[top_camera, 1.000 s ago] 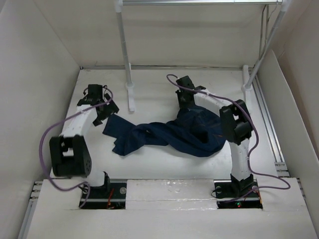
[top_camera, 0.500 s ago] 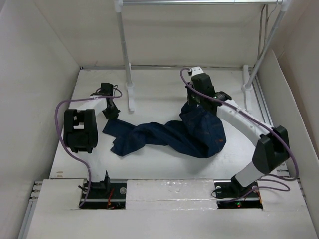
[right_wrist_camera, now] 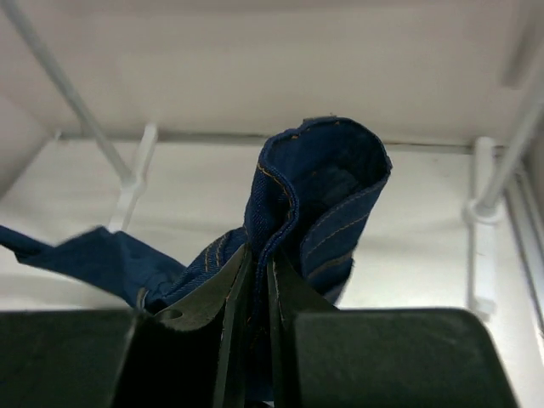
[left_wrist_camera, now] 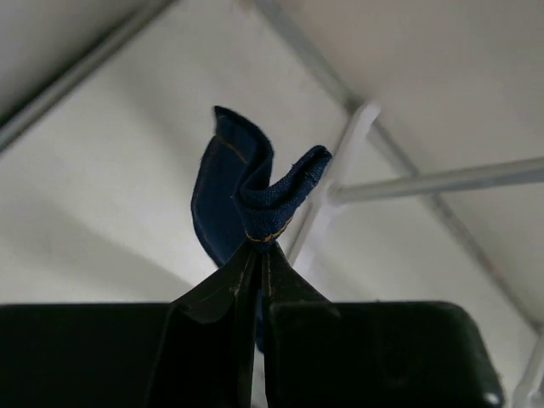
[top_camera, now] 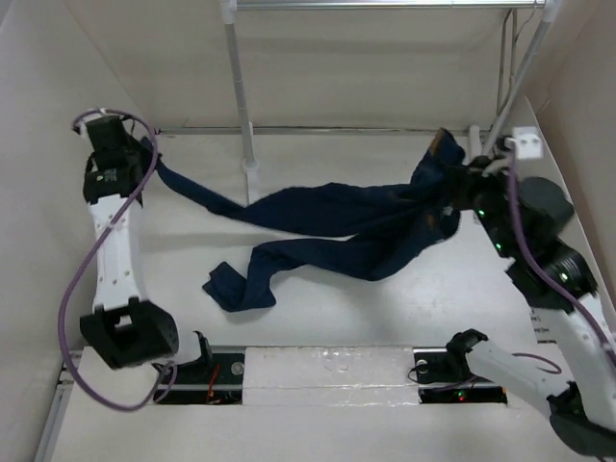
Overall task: Place the trousers on the hanger
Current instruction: Flatten out the trousers at the center of the board.
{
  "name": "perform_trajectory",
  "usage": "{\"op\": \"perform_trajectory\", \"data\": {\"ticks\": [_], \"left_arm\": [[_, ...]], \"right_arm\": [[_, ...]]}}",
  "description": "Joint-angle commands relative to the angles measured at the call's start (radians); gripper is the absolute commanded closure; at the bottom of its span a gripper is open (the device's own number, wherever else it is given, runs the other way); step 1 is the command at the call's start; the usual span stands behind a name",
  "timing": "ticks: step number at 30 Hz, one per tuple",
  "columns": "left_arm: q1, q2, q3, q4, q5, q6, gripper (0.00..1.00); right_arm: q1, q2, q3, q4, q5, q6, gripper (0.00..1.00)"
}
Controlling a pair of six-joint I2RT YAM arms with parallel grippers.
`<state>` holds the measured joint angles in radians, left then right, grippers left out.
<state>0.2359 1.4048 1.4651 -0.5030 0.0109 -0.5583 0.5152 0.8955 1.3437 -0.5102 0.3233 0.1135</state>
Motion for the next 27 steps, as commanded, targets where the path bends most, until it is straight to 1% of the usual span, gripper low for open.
{"op": "perform_trajectory", "data": {"ticks": [1,2,3,4,6,7,8,9,12,13,16,18,21,24,25,26,27], "left_arm": [[0.042,-0.069,0.055,-0.058,-0.037,-0.012,1.0],[0.042,-0.057,0.063,-0.069,-0.054,-0.003,1.0],[0.042,-0.047,0.061,-0.074,-0.064,0.001,1.0],[0.042,-0.035,0.042,-0.071,-0.058,0.0,1.0],[0.042,-0.006,0.008,-0.045,-0.06,-0.005,1.0],[0.042,0.008,-0.008,-0.034,-0.065,-0.008,1.0],[0.042,0.041,0.0,-0.042,-0.068,-0.005,1.0],[0.042,0.052,0.011,-0.046,-0.062,-0.005,1.0],[0.042,0.057,0.027,-0.042,-0.017,-0.011,1.0],[0.042,0.054,0.034,-0.046,-0.015,-0.015,1.0],[0.042,0.03,0.055,-0.095,-0.026,-0.011,1.0],[0.042,-0.009,0.052,-0.114,-0.037,-0.011,1.0],[0.042,-0.032,0.023,-0.143,-0.031,-0.017,1.0],[0.042,0.006,0.02,-0.124,-0.046,-0.032,1.0],[0.042,0.032,0.058,-0.123,-0.042,-0.035,1.0],[0.042,0.14,0.119,-0.121,-0.017,-0.061,1.0],[0.042,0.141,0.12,-0.121,-0.017,-0.061,1.0]], "right_arm": [[-0.059,-0.12,-0.038,-0.133,0.086,0.055,0.97],[-0.085,-0.13,-0.098,-0.17,0.092,0.08,0.97],[-0.118,-0.135,-0.129,-0.201,0.056,0.107,0.97],[-0.192,-0.13,-0.165,-0.226,0.033,0.113,0.98],[-0.274,-0.119,-0.282,-0.226,-0.012,0.12,0.98],[-0.362,-0.095,-0.303,-0.225,-0.044,0.118,1.0],[-0.397,-0.086,-0.323,-0.211,-0.053,0.117,1.0],[-0.409,-0.076,-0.356,-0.196,-0.043,0.107,1.0],[-0.42,-0.038,-0.354,-0.174,-0.053,0.095,1.0],[-0.42,-0.035,-0.342,-0.195,-0.09,0.095,1.0],[-0.432,-0.087,-0.304,-0.25,-0.124,0.1,1.0],[-0.409,-0.137,-0.307,-0.264,-0.084,0.1,1.0],[-0.409,-0.142,-0.363,-0.257,-0.049,0.092,1.0],[-0.432,-0.092,-0.425,-0.168,-0.067,0.081,1.0],[-0.454,-0.042,-0.431,-0.096,-0.07,0.077,1.0],[-0.486,0.018,-0.433,-0.006,-0.076,0.06,1.0],[-0.486,0.019,-0.433,-0.005,-0.087,0.06,1.0]]}}
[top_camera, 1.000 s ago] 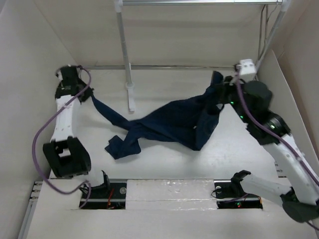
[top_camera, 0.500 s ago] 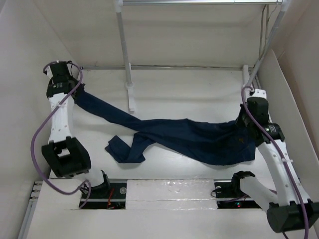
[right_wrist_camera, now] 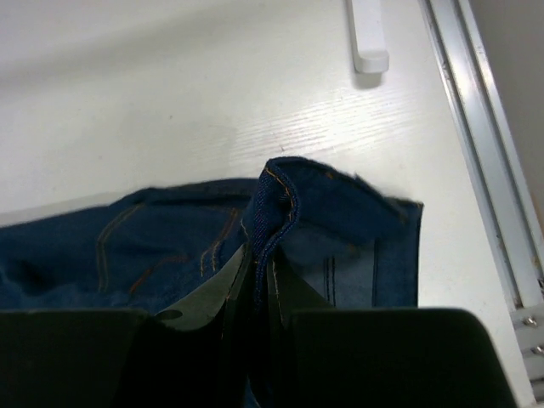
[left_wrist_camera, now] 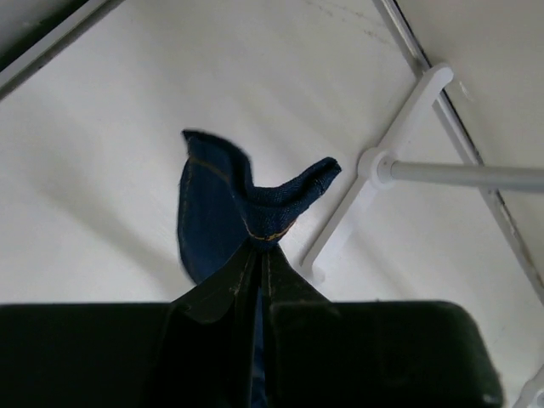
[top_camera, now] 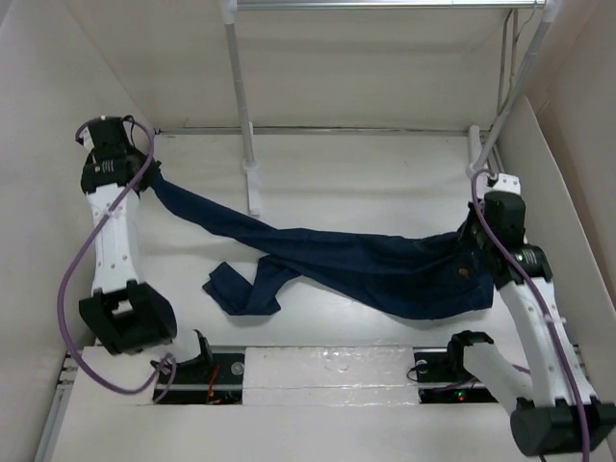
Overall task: Place the trousers on the hanger
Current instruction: Flatten out the trousers at the center of the board.
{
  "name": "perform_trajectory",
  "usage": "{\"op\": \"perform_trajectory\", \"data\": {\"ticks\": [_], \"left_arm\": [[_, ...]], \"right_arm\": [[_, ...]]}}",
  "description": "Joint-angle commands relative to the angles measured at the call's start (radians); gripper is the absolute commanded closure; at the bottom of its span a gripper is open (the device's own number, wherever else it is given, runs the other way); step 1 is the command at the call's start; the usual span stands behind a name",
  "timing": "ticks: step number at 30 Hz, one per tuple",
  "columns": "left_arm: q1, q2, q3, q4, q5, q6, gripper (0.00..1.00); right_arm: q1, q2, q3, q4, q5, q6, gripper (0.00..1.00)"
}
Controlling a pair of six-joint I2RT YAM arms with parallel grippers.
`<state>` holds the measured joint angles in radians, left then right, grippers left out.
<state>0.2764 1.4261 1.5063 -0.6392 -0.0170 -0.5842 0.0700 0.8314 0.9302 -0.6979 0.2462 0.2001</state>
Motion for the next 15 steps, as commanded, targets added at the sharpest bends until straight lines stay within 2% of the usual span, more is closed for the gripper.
{"op": "perform_trajectory", "data": {"ticks": [1,3,4,5,6,7,8,10,11,12,13,14,15], "left_arm": [[0.013,0.207,0.157,0.028,0.058,-0.045,1.0],[0.027,0.314,0.282,0.021,0.148,-0.074,1.0],[0.039,0.371,0.44,0.012,0.179,-0.097,1.0],[0.04,0.492,0.527,0.004,0.216,-0.094,0.9],[0.04,0.554,0.613,-0.022,0.27,-0.086,0.75],[0.04,0.557,0.586,-0.004,0.276,-0.095,0.59],[0.04,0.542,0.542,0.012,0.275,-0.08,0.31],[0.021,0.496,0.427,-0.008,0.194,-0.028,0.12],[0.021,0.441,0.308,0.001,0.095,0.027,0.06],[0.021,0.441,0.307,0.001,0.078,0.027,0.06],[0.042,0.366,0.137,0.071,0.092,0.026,0.1],[0.065,0.328,0.052,0.12,0.123,0.006,0.21],[0.114,0.3,-0.028,0.163,0.199,-0.006,0.26]], "right_arm": [[-0.086,0.147,-0.018,0.296,-0.03,-0.036,1.0],[-0.136,0.234,0.034,0.391,-0.118,-0.031,1.0],[-0.156,0.288,0.076,0.405,-0.151,-0.019,1.0],[-0.179,0.378,0.102,0.425,-0.168,-0.004,1.0],[-0.179,0.412,0.122,0.449,-0.2,0.025,1.0],[-0.179,0.441,0.16,0.477,-0.218,0.035,1.0],[-0.179,0.474,0.177,0.479,-0.234,0.041,1.0],[-0.168,0.474,0.191,0.48,-0.226,0.042,1.0],[-0.168,0.463,0.173,0.491,-0.228,0.044,1.0],[-0.159,0.456,0.173,0.491,-0.229,0.045,1.0],[-0.159,0.445,0.15,0.495,-0.231,0.047,1.0],[-0.159,0.437,0.136,0.498,-0.232,0.048,1.0],[-0.15,0.417,0.122,0.508,-0.239,0.056,1.0]]}}
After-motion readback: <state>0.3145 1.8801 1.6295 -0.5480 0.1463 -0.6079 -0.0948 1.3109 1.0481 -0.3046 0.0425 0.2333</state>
